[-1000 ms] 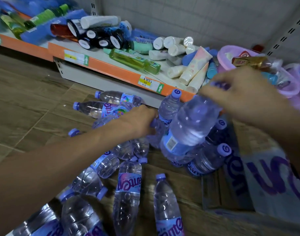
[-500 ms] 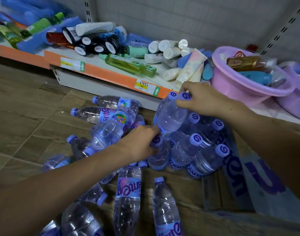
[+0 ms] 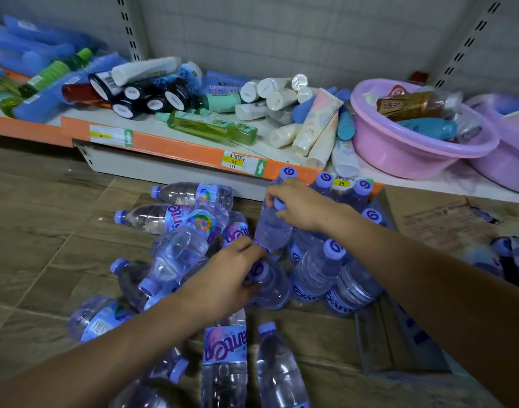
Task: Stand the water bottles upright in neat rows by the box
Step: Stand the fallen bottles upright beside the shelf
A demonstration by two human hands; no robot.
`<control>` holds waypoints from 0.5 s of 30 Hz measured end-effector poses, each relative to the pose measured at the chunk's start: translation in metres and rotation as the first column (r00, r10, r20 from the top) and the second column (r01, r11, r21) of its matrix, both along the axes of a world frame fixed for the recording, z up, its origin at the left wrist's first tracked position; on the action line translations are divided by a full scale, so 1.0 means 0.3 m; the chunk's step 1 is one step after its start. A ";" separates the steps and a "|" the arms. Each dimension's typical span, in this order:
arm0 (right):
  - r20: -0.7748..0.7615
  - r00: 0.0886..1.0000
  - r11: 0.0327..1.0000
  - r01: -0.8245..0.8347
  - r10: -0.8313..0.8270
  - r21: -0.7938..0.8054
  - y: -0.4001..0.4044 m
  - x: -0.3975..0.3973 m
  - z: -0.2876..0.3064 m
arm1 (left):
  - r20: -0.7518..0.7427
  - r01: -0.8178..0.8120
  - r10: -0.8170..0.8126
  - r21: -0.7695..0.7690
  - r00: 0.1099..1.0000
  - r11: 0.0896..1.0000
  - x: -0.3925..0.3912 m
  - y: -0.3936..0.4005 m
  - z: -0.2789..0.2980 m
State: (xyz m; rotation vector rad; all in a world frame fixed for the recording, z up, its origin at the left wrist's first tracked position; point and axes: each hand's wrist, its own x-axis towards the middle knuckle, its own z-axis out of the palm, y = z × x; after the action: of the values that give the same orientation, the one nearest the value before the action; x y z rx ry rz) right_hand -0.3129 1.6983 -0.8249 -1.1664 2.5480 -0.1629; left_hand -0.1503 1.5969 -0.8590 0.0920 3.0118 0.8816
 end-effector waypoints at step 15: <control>-0.097 0.989 0.994 0.109 -0.112 -0.031 -0.009 0.000 -0.010 | -0.007 -0.024 0.024 0.013 1.000 1.000 -0.032 0.010 0.001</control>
State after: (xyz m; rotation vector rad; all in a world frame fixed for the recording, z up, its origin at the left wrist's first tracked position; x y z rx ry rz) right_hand -0.3129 1.6956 -0.8279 -1.0677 2.7066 -0.1680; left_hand -0.1598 1.5998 -0.8587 0.0594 3.0204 0.9042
